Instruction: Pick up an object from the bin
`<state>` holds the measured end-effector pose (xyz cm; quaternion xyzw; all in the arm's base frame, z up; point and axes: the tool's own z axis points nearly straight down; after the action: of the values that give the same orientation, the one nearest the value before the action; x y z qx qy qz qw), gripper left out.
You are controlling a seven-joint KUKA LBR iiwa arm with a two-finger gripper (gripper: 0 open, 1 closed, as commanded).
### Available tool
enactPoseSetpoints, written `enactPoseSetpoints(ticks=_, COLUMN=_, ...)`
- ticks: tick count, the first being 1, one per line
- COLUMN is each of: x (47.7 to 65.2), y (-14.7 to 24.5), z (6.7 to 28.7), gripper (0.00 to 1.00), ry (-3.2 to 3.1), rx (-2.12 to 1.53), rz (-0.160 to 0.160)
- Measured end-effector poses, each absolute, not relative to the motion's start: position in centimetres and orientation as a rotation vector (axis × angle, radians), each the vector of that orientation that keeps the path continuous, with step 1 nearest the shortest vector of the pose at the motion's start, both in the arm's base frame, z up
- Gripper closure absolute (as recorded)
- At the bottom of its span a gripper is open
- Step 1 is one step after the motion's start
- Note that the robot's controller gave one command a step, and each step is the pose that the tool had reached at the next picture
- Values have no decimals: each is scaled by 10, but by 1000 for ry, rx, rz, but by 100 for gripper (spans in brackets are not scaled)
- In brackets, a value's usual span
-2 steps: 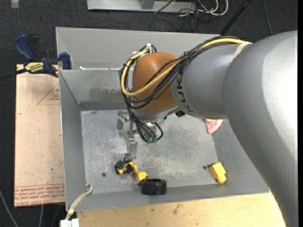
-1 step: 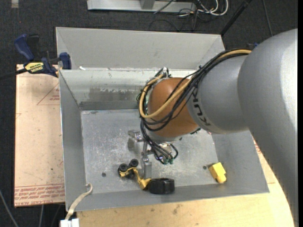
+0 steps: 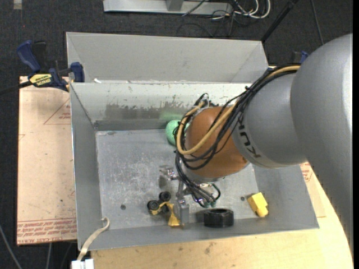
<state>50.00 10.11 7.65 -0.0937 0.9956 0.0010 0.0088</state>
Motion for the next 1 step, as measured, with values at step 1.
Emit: enactPoseSetpoints(ticks=1, x=501, y=119, z=74, gripper=0, ry=3126, rx=-73, rz=5)
